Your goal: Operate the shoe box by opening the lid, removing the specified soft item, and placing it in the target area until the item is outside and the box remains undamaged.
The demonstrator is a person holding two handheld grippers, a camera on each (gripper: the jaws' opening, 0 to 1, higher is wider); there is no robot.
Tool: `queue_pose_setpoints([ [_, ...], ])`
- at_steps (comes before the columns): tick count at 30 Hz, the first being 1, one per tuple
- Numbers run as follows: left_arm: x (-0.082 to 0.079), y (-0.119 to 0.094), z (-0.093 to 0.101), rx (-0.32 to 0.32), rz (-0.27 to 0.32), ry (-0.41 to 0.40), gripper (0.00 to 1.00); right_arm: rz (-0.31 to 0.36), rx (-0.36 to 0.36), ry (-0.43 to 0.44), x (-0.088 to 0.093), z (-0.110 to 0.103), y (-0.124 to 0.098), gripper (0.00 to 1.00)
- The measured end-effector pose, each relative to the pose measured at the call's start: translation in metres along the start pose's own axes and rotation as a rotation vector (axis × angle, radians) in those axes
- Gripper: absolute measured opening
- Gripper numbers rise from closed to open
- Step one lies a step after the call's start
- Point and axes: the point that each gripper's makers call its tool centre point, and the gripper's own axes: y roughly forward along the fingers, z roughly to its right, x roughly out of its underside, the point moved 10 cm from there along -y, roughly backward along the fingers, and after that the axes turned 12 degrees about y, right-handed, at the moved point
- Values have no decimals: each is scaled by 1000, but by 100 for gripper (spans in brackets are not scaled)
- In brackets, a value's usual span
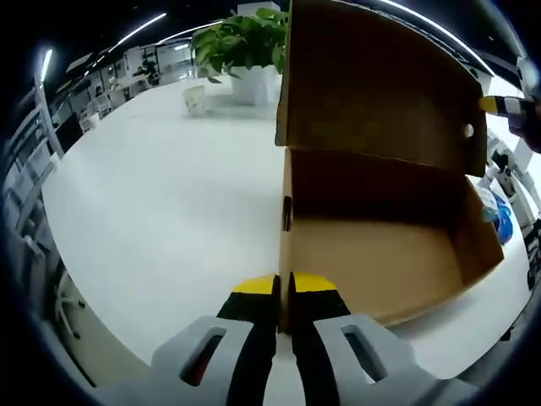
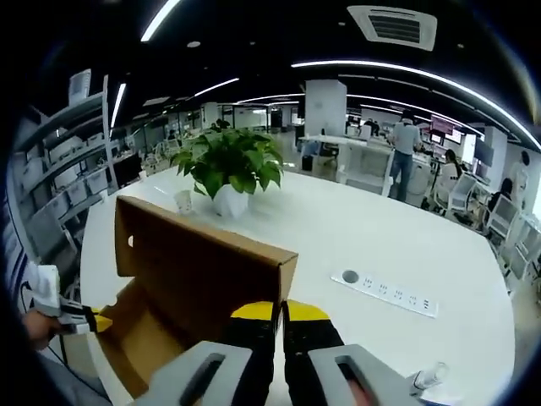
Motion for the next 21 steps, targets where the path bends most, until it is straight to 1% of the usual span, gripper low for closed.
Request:
queue_pose_setpoints([
  [6, 0, 0, 0, 1, 4, -1, 3, 25, 15, -3, 7, -4, -9, 0],
  [8, 1, 0, 0, 2, 5, -3, 3, 43, 23, -10, 11, -6, -13, 0],
  [9, 1, 0, 0, 5, 8, -9, 3, 59, 25, 6, 14, -6, -16, 0],
  [12, 3, 0, -2, 15, 18, -34, 4, 90, 33, 15, 22, -10, -24, 0],
  [14, 2, 1, -1, 14, 18, -31, 4, 104, 36, 17, 26, -10, -26, 0],
  [17, 2, 1, -1, 14, 17, -29, 4, 112, 36, 21, 30, -9, -27, 0],
  [21, 3, 1, -2, 15, 18, -31, 4, 116, 41, 3, 37, -11, -33, 0],
])
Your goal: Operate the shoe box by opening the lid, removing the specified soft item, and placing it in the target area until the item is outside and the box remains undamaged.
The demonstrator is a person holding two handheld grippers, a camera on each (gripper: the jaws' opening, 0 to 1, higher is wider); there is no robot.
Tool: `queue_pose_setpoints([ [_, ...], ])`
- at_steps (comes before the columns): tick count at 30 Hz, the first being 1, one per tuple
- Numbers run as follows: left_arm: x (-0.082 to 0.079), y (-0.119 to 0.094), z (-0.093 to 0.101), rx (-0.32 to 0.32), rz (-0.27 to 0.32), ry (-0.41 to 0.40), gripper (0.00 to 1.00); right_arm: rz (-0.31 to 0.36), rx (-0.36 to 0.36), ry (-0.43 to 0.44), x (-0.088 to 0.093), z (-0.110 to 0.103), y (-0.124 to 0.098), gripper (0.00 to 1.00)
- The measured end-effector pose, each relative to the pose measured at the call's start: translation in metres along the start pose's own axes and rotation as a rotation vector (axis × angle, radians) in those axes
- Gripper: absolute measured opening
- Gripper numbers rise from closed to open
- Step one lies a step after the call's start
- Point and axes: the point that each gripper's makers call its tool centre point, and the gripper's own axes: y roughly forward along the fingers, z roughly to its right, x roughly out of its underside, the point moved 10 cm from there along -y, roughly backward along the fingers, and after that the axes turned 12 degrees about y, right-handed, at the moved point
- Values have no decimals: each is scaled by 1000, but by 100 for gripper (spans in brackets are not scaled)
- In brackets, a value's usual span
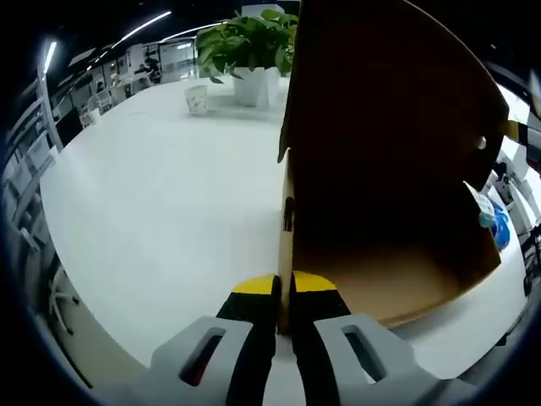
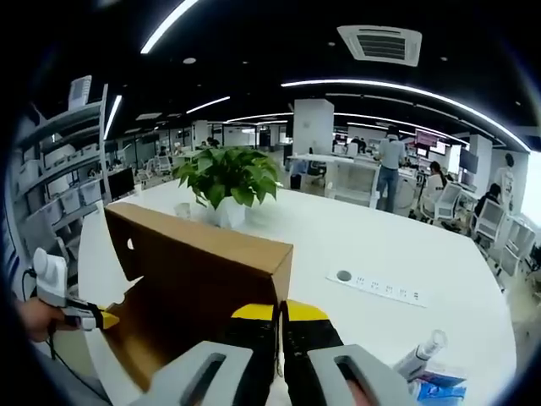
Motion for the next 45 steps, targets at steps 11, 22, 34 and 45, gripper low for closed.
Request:
queue_pose_setpoints([
  [11, 2, 0, -2, 22, 24, -39, 4, 17, -4, 20, 21, -4, -18, 0],
  [22, 3, 1, -4, 42, 38, -68, 5, 42, -4, 39, 41, -9, -31, 0],
  [34, 3, 1, -4, 51, 46, -70, 5, 58, 8, 51, 59, -13, -39, 0],
  [45, 4, 0, -4, 74, 48, -89, 6, 56, 18, 46, 71, -15, -48, 0],
])
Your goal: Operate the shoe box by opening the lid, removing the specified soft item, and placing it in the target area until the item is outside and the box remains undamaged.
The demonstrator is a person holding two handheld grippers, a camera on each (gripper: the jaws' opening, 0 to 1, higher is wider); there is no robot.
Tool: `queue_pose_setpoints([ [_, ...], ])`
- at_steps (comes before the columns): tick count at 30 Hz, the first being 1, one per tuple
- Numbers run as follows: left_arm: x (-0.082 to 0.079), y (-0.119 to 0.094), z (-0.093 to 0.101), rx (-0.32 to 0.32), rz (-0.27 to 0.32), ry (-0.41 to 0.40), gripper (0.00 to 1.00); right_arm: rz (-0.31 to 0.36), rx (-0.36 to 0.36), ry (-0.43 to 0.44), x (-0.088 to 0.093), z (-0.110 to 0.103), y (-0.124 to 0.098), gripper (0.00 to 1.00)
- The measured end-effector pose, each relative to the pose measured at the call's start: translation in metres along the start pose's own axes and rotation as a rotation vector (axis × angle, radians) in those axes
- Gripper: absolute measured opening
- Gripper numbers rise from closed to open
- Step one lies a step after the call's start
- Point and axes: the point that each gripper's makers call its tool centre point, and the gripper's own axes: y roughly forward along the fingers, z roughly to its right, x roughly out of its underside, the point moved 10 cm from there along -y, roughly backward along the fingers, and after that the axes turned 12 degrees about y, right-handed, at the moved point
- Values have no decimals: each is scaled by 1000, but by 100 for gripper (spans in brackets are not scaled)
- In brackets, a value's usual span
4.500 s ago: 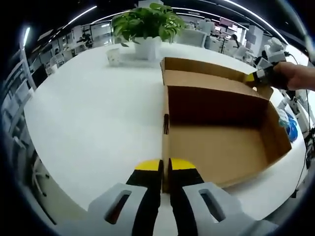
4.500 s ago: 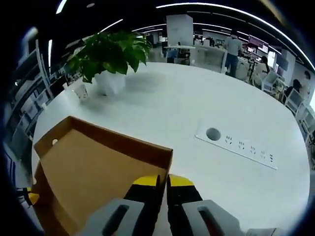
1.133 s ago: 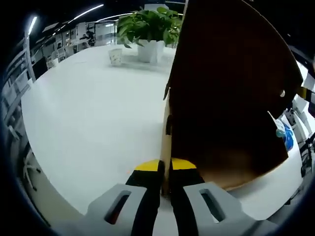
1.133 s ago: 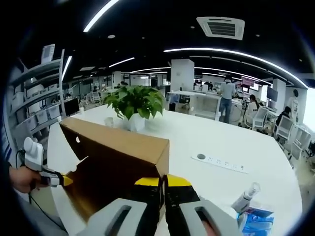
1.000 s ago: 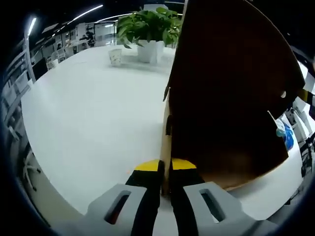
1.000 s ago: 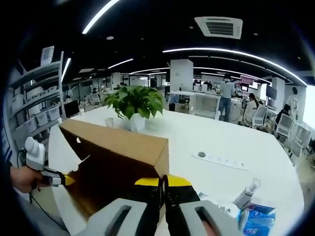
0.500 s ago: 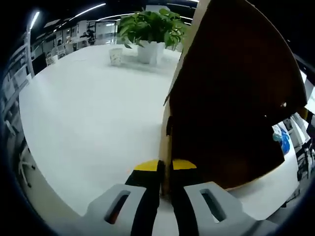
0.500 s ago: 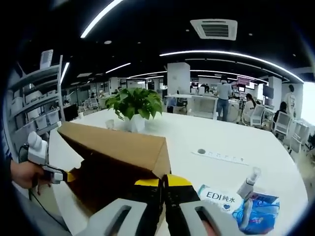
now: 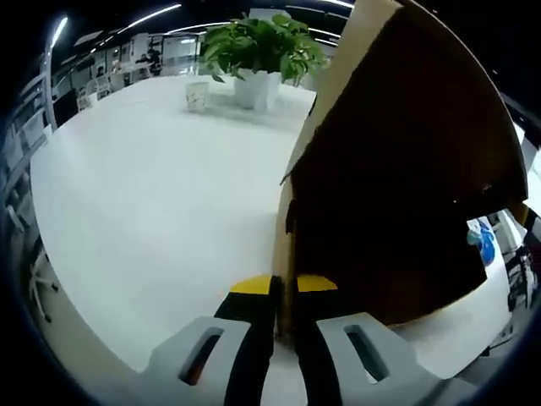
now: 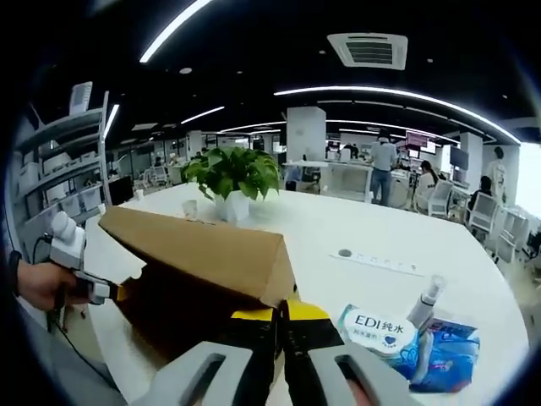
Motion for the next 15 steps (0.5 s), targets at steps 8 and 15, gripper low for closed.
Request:
queue_pose_setpoints([
  [8, -1, 2, 1, 25, -7, -7, 6, -11, 16, 15, 16, 1, -8, 0],
  [15, -1, 1, -2, 77, -13, 2, 7, -27, 24, 43, 29, 4, -14, 0],
])
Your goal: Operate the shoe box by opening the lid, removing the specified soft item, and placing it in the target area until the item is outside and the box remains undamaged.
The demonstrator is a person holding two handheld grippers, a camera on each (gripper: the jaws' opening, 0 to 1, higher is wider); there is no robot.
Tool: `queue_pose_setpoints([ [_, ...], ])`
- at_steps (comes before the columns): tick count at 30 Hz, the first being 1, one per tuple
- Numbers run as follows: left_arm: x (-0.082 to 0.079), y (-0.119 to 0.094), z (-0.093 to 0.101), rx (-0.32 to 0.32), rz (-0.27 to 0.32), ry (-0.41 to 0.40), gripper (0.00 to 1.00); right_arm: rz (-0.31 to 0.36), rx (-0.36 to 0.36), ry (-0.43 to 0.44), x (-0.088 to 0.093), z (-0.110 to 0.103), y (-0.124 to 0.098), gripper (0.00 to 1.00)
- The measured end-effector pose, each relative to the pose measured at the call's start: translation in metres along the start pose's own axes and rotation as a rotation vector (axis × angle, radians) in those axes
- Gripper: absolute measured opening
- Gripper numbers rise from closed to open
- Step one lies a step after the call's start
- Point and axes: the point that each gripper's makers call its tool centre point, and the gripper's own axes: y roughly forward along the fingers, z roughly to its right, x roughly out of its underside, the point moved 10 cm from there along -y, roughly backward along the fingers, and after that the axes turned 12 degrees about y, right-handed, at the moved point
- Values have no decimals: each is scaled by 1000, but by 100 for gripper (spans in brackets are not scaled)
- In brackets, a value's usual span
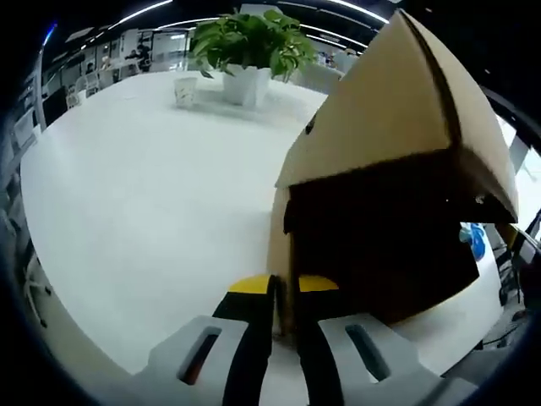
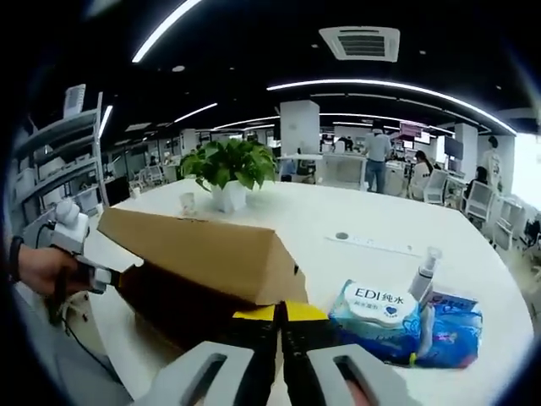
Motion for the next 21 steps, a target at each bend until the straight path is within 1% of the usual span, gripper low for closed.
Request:
queue_pose_setpoints([
  [5, 0, 1, 0, 19, -7, -3, 8, -1, 0, 22, 6, 2, -2, 0],
  [9, 0, -2, 1, 23, -7, -3, 8, -2, -9, 21, 8, 2, -5, 0],
  [13, 0, -1, 1, 25, -7, 4, 8, -5, -3, 41, 13, 6, -8, 0],
  [19, -4, -3, 0, 38, -8, 0, 9, -9, -2, 76, 21, 10, -10, 0],
  [21, -5, -4, 1, 42, -7, 11, 9, -3, -7, 86, 21, 10, -12, 0],
])
